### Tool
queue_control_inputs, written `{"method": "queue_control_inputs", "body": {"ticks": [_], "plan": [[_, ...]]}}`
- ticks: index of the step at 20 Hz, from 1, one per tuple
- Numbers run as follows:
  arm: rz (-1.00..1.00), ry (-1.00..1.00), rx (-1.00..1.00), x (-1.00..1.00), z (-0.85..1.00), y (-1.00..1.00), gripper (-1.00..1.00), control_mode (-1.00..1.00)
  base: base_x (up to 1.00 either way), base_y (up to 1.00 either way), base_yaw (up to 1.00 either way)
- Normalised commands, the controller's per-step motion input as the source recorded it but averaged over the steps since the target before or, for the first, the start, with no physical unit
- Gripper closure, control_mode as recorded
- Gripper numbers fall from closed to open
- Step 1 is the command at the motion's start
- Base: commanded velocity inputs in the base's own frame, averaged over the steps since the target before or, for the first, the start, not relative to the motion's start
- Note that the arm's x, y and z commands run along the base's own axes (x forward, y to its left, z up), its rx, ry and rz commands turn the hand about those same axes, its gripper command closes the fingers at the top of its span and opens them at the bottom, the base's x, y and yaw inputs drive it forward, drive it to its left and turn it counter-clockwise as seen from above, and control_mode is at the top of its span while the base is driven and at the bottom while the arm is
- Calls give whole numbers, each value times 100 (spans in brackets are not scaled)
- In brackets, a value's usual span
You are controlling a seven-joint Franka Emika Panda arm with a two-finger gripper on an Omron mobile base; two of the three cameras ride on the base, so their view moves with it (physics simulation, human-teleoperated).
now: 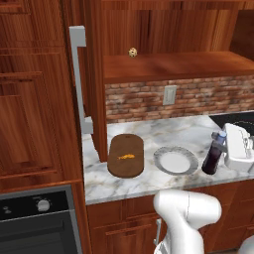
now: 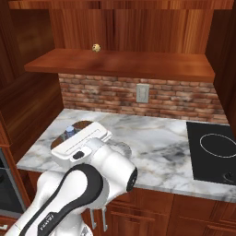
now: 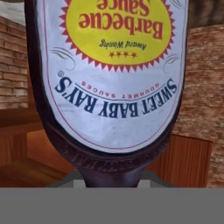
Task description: Pick the shrimp from the plate and place it on the cutting board. Then pick the condiment bottle from the cabinet and place it next to the cutting board.
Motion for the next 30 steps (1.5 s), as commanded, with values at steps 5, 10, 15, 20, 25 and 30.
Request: {"method": "queue_control_inputs", "body": {"ticks": [5,10,15,20,25,30], "plan": [[0,0,0,5,-7,0,100,-100,0,0,0],[0,0,0,8,-2,0,100,-100,0,0,0],[0,0,0,11,-9,-3,100,-100,0,0,0],[0,0,-1,1,-20,-25,100,-100,0,0,0],[0,0,-4,1,-22,-36,100,-100,0,0,0],[0,0,-4,5,-15,-28,100,-100,0,0,0]]}}
